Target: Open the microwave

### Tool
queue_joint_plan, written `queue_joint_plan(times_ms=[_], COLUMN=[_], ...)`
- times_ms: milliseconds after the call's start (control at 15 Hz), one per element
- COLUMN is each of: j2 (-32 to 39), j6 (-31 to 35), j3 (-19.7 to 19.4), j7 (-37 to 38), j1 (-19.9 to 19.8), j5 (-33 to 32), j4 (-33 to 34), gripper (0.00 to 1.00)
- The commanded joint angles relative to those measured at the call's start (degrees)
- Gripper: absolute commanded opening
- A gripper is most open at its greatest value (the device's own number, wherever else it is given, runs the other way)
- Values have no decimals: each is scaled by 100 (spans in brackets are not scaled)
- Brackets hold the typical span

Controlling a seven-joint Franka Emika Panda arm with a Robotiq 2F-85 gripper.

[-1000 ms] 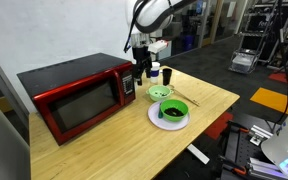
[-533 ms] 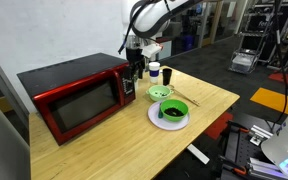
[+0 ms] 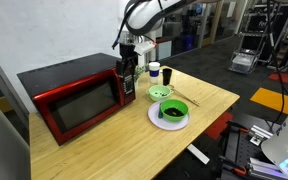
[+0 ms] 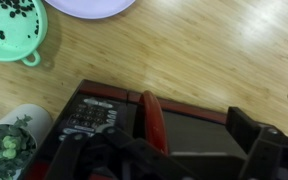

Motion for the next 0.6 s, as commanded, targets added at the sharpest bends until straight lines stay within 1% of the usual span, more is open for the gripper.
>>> queue_joint_plan(times_ms=[0, 133, 533], j2=[377, 545, 1029], j6=[-159, -131, -316], j3=[-23, -36, -79], j7=[155, 221, 415], j1=[31, 32, 30], j5=[-129, -107, -50], j4=[633, 887, 1611], gripper=[100, 100, 100])
